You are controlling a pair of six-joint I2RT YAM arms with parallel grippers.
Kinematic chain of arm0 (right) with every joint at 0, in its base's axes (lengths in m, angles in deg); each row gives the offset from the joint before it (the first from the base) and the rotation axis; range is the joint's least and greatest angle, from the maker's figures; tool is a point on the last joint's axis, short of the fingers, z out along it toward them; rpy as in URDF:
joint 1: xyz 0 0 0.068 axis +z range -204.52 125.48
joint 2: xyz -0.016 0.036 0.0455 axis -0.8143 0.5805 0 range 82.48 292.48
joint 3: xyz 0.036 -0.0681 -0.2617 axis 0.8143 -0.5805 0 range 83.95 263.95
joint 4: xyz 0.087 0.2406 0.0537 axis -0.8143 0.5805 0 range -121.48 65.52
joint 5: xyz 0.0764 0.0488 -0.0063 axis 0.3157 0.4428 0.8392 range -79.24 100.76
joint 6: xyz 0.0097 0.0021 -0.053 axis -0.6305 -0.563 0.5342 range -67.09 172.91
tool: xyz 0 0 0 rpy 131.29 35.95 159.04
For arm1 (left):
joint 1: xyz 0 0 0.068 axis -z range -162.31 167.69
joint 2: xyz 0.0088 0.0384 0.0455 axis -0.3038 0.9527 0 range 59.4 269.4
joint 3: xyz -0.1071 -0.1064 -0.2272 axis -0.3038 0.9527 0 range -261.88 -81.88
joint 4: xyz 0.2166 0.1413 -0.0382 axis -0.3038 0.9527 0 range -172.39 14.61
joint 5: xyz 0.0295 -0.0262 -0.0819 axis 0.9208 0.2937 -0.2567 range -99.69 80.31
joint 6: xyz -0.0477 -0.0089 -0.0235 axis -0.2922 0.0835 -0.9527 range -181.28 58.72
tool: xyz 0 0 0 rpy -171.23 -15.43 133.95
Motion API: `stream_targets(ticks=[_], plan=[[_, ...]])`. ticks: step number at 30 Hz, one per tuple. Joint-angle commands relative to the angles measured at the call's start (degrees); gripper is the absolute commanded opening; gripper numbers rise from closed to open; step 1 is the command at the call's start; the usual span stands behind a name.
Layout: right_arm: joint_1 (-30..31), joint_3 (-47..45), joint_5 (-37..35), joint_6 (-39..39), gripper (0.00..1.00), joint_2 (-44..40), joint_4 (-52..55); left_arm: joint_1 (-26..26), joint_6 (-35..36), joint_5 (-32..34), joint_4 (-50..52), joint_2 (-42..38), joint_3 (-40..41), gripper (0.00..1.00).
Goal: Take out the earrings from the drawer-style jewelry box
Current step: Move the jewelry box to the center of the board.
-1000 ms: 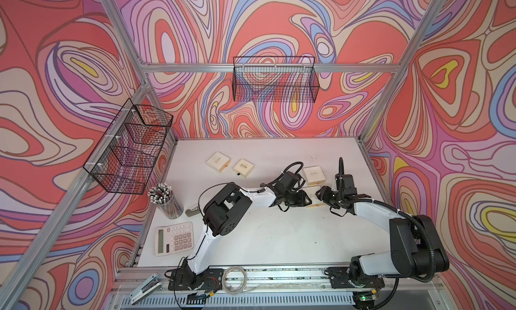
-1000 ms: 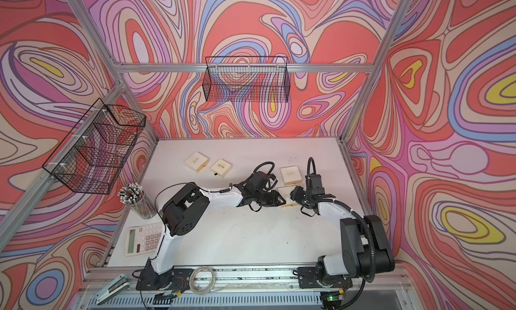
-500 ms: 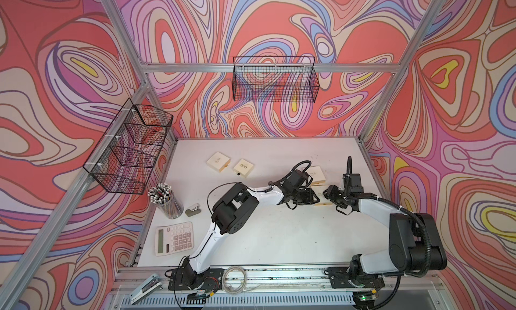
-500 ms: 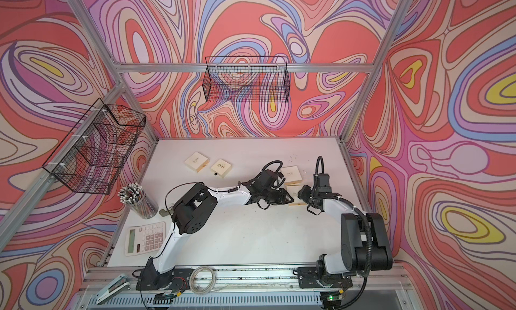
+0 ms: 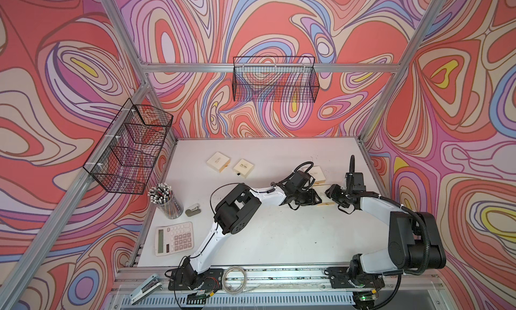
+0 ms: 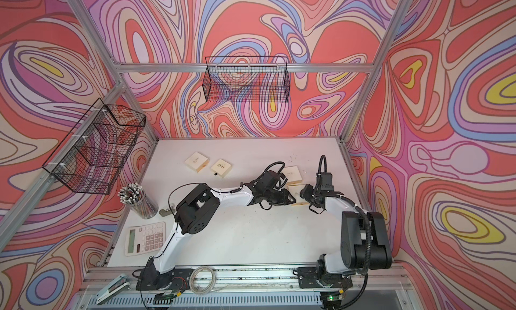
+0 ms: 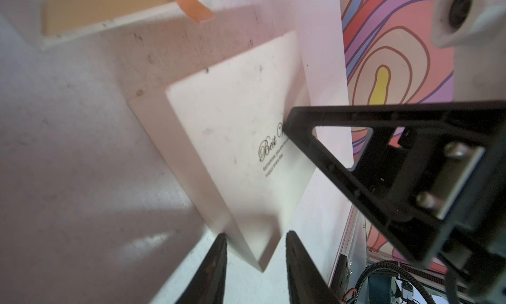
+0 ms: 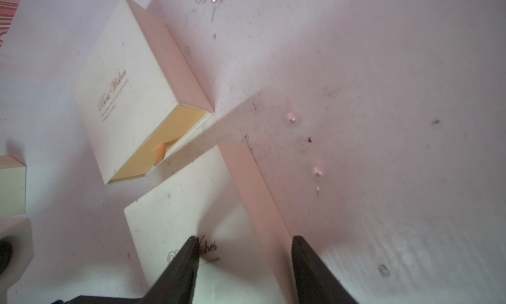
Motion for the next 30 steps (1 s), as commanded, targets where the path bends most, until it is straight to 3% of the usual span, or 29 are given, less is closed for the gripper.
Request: stream_targets(ticks=[1,16,22,26,30], plan=[[-0.20,1.20,0.21,0.19,0.59,-0.32,1.42,0.62,-0.99,0.57,-2.21,-0.93,0.50,0.37],[-0.25,4.41,-0.26,0.19,0.74,-6.22,6.12,0.34,-0.63,3.67,-5.83,-10.98,11.55,0.41],[-0.12,6.47,1.10,0.36,0.82,-12.20,9.11,0.18,0.74,6.16,-6.37,-22.62,22.48,0.41],[0.77,6.30,3.34,-0.33,0.87,-15.31,8.79,-0.41,4.96,10.80,0.69,-32.73,28.51,0.46],[6.30,7.63,1.00,-1.71,0.91,-16.00,8.22,-1.88,8.18,17.03,7.96,-42.60,33.10,0.55]])
